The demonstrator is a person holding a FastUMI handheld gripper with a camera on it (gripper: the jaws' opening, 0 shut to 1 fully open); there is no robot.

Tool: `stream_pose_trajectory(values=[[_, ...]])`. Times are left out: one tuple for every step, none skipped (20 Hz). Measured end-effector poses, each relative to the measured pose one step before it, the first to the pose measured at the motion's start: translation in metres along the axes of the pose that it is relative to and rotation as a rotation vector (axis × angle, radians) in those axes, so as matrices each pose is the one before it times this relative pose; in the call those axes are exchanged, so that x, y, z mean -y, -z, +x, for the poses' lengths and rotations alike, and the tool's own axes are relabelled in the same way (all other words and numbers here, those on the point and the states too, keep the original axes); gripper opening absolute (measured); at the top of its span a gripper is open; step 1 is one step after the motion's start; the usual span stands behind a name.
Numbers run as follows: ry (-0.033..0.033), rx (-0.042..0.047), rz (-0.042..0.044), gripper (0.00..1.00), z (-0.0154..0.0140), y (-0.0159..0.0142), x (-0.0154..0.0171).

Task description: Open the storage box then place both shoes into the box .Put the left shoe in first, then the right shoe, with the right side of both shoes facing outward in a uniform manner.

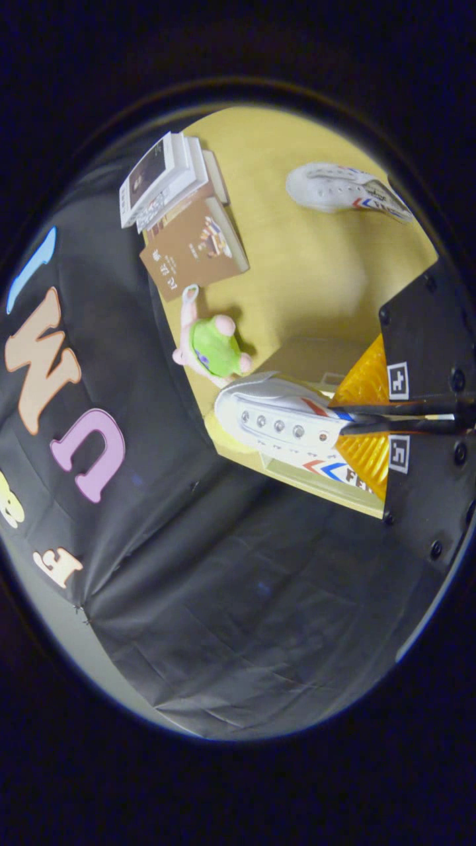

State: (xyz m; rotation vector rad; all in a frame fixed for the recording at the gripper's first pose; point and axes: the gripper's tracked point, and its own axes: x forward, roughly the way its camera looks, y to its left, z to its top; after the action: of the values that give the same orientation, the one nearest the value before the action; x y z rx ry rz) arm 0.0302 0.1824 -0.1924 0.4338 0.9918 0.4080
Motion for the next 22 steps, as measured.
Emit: stream_pose_trajectory(values=[[0.00037, -0.01311, -0.01320, 0.05, 0.00941, 0.00542, -0.00663], [0.00246, -0.01243, -0.00833, 0.05, 0.00903, 0.00662, -0.00631], [0.00463, -0.01552, -0.00678, 0.05, 0.01026, 0.00615, -0.00416], [0.00939, -0.01224, -0.00433, 0.06, 0.00895, 0.00614, -0.00374], [0.01375, -0.01123, -0.00475, 0.05, 0.00903, 0.00499, -0.00254], [0.01567, -0.01164, -0.00925, 0.05, 0.00908, 0.00491, -0.00107], [0.01787, -0.00852, -0.00601, 0.05, 0.00892, 0.00414, -0.00107], [0.01674, -0.01377, -0.01061, 0.05, 0.00964, 0.00517, -0.00083], [0.01626, -0.01195, -0.00728, 0.05, 0.00939, 0.00397, 0.00035], [0.01592, -0.01645, -0.00356, 0.05, 0.00776, 0.00504, -0.00065], [0.01590, -0.01287, 0.00023, 0.05, 0.00733, 0.00400, -0.00155], [0.01623, -0.01276, 0.00207, 0.05, 0.00633, 0.00366, -0.00161], [0.01514, -0.00778, -0.00849, 0.05, 0.00639, 0.00238, -0.00247], [0.01477, -0.00765, -0.00745, 0.05, 0.00487, 0.00327, -0.00099], [0.01377, -0.00967, -0.00401, 0.05, 0.00601, 0.00329, -0.00139], [0.00968, -0.01022, 0.00003, 0.05, 0.00554, 0.00358, -0.00309], [0.00648, -0.01185, 0.00539, 0.05, 0.00487, 0.00311, -0.00312], [0.00718, -0.00863, 0.00455, 0.05, 0.00516, 0.00200, -0.00205], [0.01104, -0.00094, 0.00438, 0.05, 0.00350, 0.00089, -0.00179], [0.01394, -0.00329, -0.00798, 0.05, 0.00383, 0.00143, -0.00193], [0.01611, -0.00231, -0.01034, 0.05, 0.00310, 0.00077, 0.00075], [0.00757, -0.00743, -0.00229, 0.05, 0.00341, 0.00316, -0.00035]])
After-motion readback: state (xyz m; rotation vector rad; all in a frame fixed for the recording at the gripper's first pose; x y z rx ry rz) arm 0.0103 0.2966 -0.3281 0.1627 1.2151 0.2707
